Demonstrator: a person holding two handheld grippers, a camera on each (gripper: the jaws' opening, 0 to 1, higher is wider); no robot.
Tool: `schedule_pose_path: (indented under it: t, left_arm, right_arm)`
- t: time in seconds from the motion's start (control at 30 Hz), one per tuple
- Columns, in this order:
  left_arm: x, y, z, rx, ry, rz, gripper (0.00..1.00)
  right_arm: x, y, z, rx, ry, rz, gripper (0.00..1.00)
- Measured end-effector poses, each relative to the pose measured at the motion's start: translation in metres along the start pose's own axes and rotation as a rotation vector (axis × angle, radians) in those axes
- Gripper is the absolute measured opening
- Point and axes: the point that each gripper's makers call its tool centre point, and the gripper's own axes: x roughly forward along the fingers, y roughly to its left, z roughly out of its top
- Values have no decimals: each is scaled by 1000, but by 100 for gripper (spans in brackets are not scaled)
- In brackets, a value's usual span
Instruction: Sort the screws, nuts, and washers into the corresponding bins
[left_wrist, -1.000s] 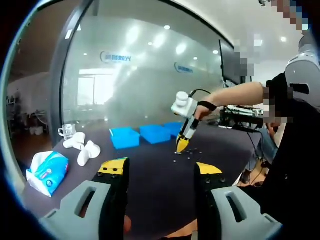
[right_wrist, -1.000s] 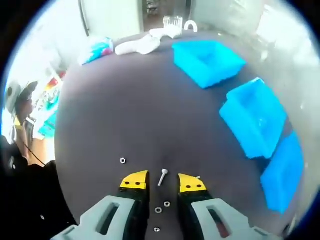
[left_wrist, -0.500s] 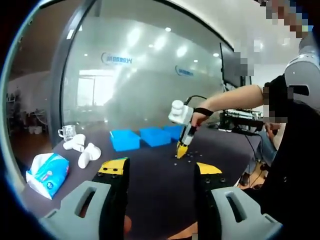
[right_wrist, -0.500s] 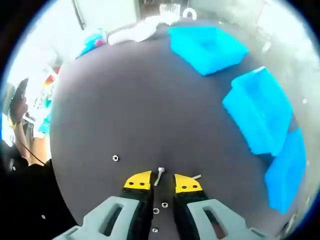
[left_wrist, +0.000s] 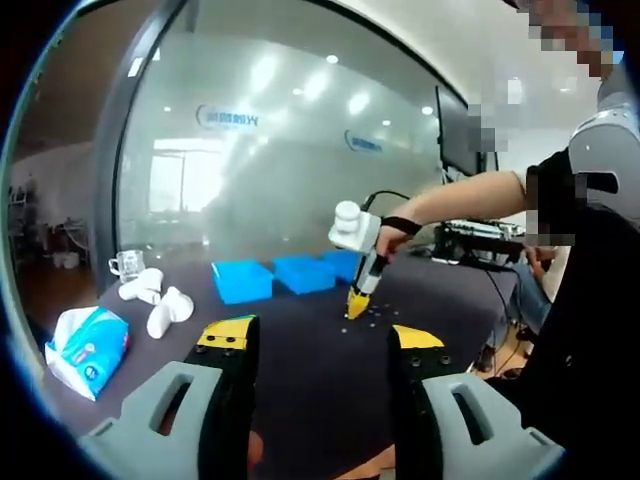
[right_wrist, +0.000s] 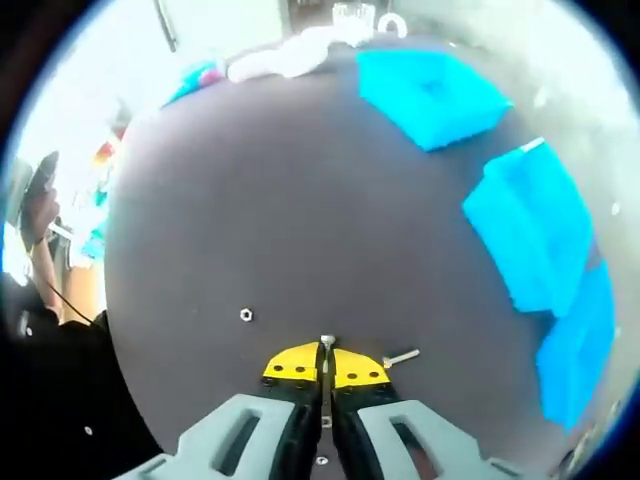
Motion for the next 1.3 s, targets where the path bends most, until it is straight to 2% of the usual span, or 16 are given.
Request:
schedule_pose_path:
  t: [0.27,0.4,0.57,0.77,0.87,0.9,1.0,1.07,1.13,1.17,1.23,1.3]
  left_arm:
    - [-2,0,3,0,-10,7,50]
    - [-2,-2,3,0,-12,4,50]
    - [-2,-4,7,4,-21,1,50]
    - [-1,-6,10,12,-31,1,50]
    - [0,-8,11,13,-32,-2,50]
    - [0,-9,10,14,-31,-3,50]
    - [2,-10,10,17,-29,-5,50]
    - [2,-11,11,20,-30,-7,50]
    - [3,-12,11,21,-31,-8,50]
    - [3,-12,12,19,-35,-8,50]
    - [4,-13,12,18,-36,-11,50]
    - [5,-15,12,19,-37,-14,50]
  right_arm:
    - [-5,24,-4,9,-68,49,0]
    - [-15,30,1,30,-166,60,0]
    - [-38,26,5,58,-325,26,0]
    - [-79,18,7,121,-588,-30,0]
    - [-100,13,4,112,-706,-103,0]
    - [-107,14,3,101,-748,-122,0]
    - [-128,21,-1,144,-887,-133,0]
    - [-137,27,-9,152,-930,-142,0]
    - [-147,29,-15,151,-987,-187,0]
    - [-153,20,-18,160,-1007,-204,0]
    - [-155,22,-29,171,-1017,-219,0]
    - [-162,22,-38,203,-1065,-248,0]
